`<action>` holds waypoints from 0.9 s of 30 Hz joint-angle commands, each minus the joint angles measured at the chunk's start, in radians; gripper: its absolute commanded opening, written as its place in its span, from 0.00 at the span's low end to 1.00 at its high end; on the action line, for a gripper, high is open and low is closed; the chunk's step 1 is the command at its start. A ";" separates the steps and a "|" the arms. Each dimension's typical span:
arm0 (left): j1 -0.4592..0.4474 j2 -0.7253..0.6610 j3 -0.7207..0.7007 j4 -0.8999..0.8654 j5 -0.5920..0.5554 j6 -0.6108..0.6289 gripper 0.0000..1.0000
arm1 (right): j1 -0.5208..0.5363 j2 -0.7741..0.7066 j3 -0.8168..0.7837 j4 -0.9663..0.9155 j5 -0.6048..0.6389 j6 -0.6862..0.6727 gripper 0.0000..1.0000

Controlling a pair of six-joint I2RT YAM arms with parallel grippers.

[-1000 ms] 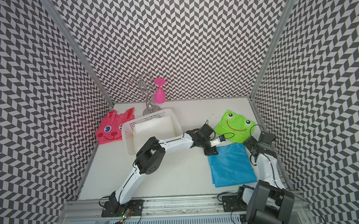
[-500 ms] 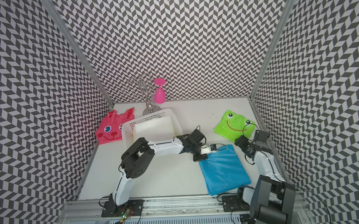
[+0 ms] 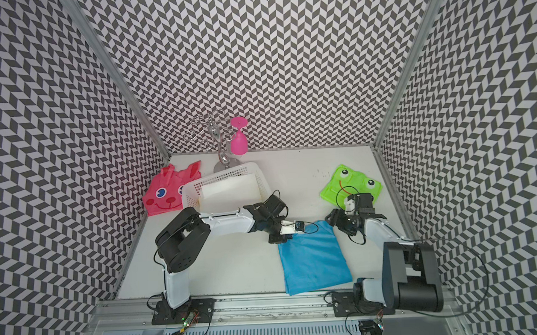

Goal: Put the folded raincoat in the basket
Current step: Pick up the raincoat from the center of the board.

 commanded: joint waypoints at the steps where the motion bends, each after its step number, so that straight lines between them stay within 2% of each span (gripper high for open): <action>1: 0.043 -0.048 -0.043 0.023 0.032 0.048 0.00 | 0.032 0.044 0.008 0.025 -0.013 -0.026 0.67; 7: 0.049 -0.060 -0.061 0.023 0.027 0.096 0.00 | 0.128 0.123 0.011 0.024 -0.005 -0.022 0.65; 11: 0.052 -0.047 -0.041 0.015 0.034 0.096 0.00 | 0.172 0.147 0.011 0.021 0.001 -0.021 0.57; 13: 0.055 -0.046 -0.037 0.021 0.034 0.094 0.00 | 0.183 0.147 0.009 0.021 -0.008 -0.021 0.48; 18: 0.067 -0.053 -0.019 0.011 0.038 0.083 0.00 | 0.186 0.119 0.006 0.035 -0.062 -0.037 0.00; 24: 0.074 -0.113 0.011 -0.066 0.054 0.062 0.00 | 0.186 -0.017 -0.001 0.086 -0.181 -0.054 0.00; 27: 0.084 -0.151 0.014 -0.112 0.070 0.048 0.00 | 0.187 -0.068 0.004 0.092 -0.188 -0.036 0.00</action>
